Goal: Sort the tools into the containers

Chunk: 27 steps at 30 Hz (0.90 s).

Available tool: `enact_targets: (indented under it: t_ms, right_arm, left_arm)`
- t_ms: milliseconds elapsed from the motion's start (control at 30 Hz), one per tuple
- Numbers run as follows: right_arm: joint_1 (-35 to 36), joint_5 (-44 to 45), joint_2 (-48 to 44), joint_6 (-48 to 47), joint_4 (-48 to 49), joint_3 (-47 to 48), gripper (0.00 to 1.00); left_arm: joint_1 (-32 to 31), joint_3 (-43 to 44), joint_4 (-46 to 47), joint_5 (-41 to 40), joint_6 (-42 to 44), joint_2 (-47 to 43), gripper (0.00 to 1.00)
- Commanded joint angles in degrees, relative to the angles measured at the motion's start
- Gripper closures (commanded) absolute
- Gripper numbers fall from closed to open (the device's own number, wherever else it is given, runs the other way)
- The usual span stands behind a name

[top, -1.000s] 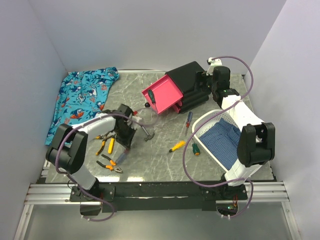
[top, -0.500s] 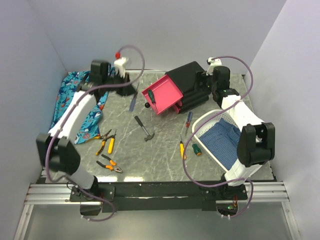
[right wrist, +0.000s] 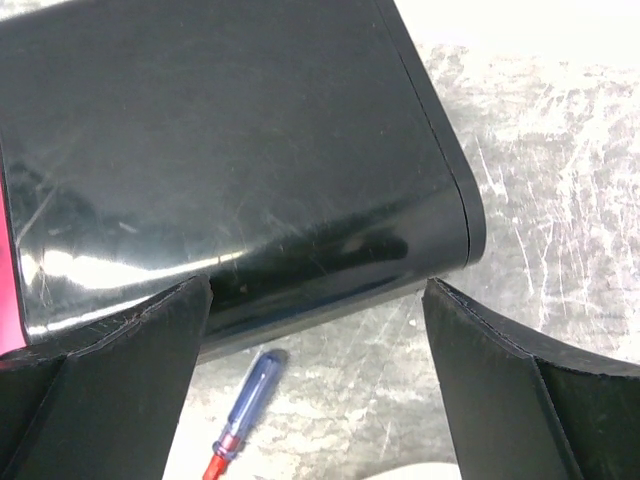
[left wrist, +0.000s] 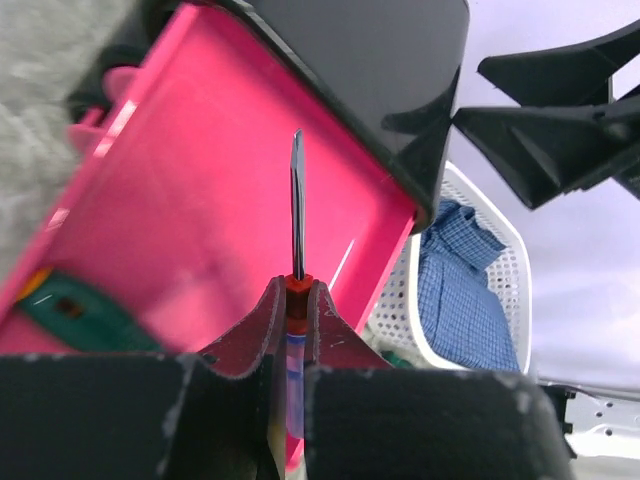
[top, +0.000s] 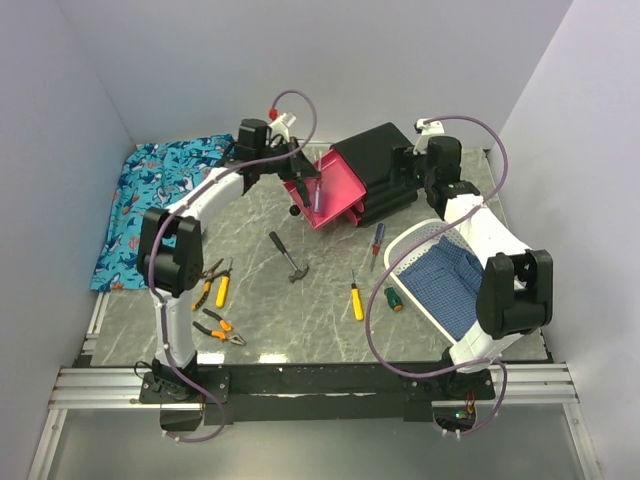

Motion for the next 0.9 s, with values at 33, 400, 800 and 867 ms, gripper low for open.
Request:
enact_targets:
  t_ms: [33,400,800,867]
  right_arm:
    - [0.76,1.35,-1.12,-2.68,-7.61,-3.84,0.06]
    - [0.76,1.53,-2.70,-2.94,-7.17,-5.43,0.06]
    - [0.76,1.53,-3.23,-3.20,-7.52,-5.52,0.06]
    - [0.76,1.62,-3.14,-3.38,-7.61,-5.25,0.06]
  left_arm:
    - [-2.66,4.20,4.70,-1.84,-3.50,1.08,0.97]
    - [1.64,2.27,-9.34,-14.14,4.57,-8.99,0.25]
    - [8.23,-21.82,-35.78,-34.02,33.98,-27.39,0.42]
    - [8.41,-23.92,-40.11,-32.00,37.44,-28.43,0.43]
